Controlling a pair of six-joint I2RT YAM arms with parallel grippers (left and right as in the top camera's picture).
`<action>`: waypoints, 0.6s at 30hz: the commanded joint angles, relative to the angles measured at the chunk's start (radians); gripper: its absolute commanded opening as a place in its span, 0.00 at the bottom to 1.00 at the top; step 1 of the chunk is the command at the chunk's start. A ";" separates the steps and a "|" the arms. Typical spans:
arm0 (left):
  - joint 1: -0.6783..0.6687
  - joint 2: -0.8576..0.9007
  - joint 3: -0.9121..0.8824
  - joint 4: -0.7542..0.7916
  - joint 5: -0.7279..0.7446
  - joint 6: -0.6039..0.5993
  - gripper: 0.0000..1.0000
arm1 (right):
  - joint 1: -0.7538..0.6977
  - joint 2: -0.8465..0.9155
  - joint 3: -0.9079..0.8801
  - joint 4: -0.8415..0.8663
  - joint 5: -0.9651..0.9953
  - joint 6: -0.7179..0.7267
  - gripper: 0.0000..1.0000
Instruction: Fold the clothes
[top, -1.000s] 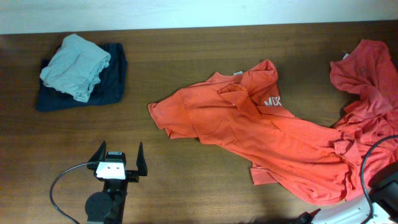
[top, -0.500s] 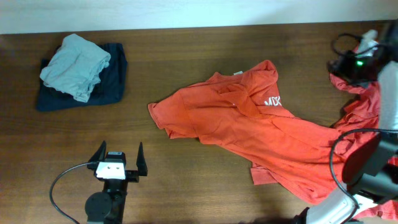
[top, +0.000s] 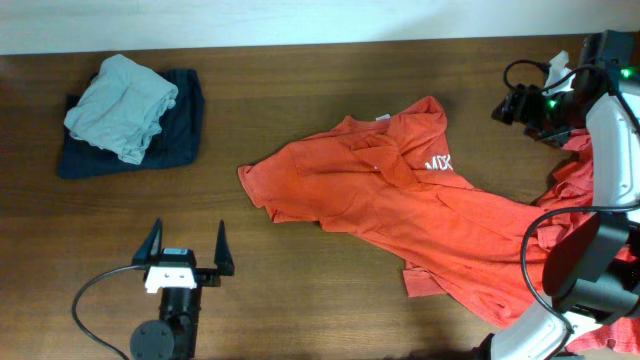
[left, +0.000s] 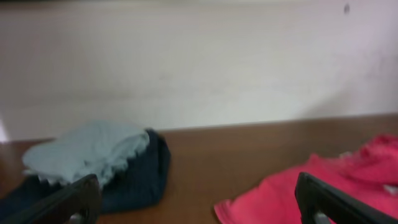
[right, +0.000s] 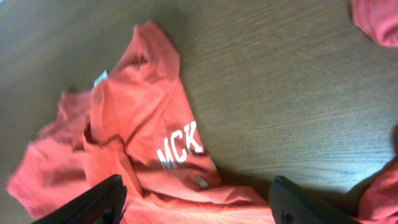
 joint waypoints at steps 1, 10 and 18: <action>-0.004 0.080 0.076 -0.027 0.037 -0.001 0.99 | 0.052 -0.002 0.011 -0.013 -0.050 -0.138 0.73; -0.004 0.582 0.411 -0.063 0.127 0.000 0.99 | 0.222 -0.002 0.010 0.015 -0.048 -0.361 0.43; -0.004 1.202 0.947 -0.500 0.278 0.000 0.99 | 0.304 -0.002 -0.027 0.027 -0.030 -0.424 0.34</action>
